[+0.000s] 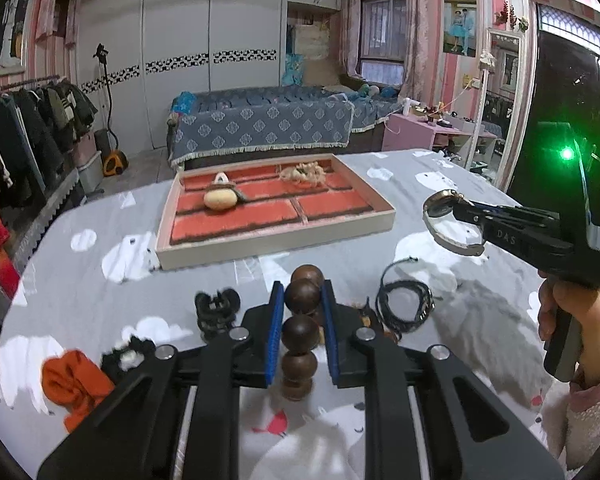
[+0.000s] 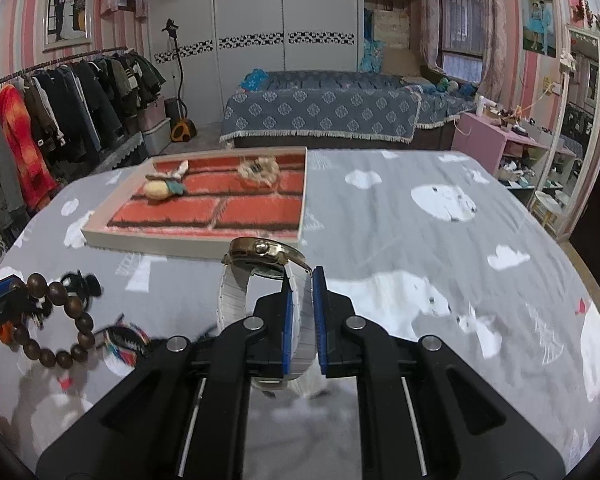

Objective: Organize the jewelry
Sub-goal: 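Carry the bead bracelet and watch over the tray and lower them in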

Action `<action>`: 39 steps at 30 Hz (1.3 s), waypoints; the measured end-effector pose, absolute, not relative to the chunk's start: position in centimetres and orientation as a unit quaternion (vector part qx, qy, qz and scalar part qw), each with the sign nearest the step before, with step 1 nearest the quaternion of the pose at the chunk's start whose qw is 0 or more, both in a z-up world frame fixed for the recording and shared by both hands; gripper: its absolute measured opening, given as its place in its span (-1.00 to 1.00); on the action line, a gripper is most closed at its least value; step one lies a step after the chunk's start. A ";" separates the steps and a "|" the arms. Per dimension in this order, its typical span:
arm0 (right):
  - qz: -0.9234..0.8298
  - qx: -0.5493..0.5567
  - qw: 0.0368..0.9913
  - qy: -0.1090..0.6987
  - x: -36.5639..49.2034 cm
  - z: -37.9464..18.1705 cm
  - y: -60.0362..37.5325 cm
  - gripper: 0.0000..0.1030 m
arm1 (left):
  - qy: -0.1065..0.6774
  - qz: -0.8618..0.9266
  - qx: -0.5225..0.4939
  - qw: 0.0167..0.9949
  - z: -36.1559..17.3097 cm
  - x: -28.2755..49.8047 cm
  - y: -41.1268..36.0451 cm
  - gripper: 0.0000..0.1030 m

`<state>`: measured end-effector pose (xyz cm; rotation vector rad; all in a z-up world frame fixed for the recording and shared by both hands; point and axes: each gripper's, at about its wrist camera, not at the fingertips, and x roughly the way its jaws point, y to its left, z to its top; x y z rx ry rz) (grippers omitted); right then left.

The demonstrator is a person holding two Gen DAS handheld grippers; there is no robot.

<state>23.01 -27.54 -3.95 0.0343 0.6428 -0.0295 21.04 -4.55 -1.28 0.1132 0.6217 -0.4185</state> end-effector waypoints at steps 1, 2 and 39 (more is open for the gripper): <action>-0.014 0.016 0.949 0.314 23.2 -3.7 -27.4 -0.80 | 0.304 -0.203 0.055 0.929 -1.0 21.3 -4.5 -0.63; -0.012 0.015 0.950 0.311 23.5 -3.3 -27.2 -0.80 | 0.306 -0.203 0.051 0.929 -0.7 21.8 -4.5 -0.63; -0.016 0.021 0.935 0.354 45.8 -4.4 -25.5 -0.80 | 0.343 -0.062 0.000 0.937 -2.0 47.1 -3.4 -0.63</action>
